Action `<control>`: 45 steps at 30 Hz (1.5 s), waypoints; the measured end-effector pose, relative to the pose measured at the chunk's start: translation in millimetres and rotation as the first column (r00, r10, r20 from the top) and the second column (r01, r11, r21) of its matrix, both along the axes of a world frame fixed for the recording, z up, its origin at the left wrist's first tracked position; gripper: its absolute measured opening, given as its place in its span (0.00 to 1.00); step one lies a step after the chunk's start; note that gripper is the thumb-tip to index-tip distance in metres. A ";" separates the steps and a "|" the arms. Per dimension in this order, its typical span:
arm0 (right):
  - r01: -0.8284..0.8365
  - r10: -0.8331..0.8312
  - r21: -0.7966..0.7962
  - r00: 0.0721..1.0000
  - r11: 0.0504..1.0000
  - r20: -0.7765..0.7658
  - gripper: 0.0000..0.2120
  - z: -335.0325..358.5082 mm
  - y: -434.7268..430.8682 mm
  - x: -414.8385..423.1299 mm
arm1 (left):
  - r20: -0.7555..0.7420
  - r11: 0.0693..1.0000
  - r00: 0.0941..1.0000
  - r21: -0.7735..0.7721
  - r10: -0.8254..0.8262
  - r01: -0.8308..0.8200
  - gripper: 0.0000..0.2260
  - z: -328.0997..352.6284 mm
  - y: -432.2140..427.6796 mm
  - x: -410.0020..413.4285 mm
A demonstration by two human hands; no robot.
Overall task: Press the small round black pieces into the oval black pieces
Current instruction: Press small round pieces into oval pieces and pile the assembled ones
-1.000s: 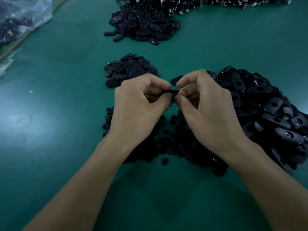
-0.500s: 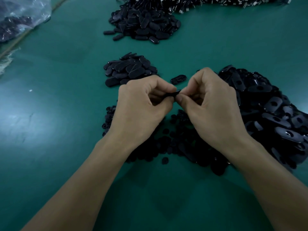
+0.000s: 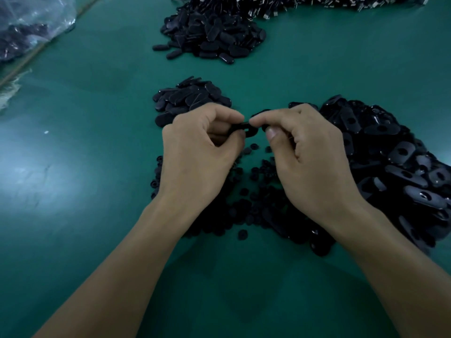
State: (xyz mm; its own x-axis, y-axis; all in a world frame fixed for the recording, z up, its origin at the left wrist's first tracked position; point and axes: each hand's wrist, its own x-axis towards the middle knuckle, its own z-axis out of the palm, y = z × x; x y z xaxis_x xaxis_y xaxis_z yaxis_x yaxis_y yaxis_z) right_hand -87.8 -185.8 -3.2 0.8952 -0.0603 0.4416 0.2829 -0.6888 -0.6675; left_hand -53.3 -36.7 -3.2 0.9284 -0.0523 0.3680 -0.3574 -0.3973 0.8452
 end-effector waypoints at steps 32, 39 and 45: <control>-0.028 0.044 0.207 0.996 0.978 -0.074 0.14 1.5 -1.1 1.6 | -0.013 0.991 0.991 -0.017 -0.136 0.135 0.12 0.9 -1.0 -2.4; -0.008 0.020 0.177 0.998 0.984 -0.064 0.16 1.5 -1.5 0.9 | 0.010 0.984 0.984 0.026 -0.176 0.176 0.13 1.3 0.6 -2.9; 0.031 -0.025 0.211 0.999 0.977 -0.030 0.20 1.4 3.2 -1.9 | -0.013 0.982 0.982 -0.006 -0.186 0.186 0.13 0.5 2.2 -1.2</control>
State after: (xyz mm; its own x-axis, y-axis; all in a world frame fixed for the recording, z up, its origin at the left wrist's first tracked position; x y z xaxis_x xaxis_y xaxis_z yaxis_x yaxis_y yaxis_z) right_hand -89.6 -182.6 -1.8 0.9033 -0.1752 0.3916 0.2451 -0.5385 -0.8062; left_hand -54.5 -34.4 -2.7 0.9073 -0.2231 0.3564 -0.4136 -0.3207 0.8521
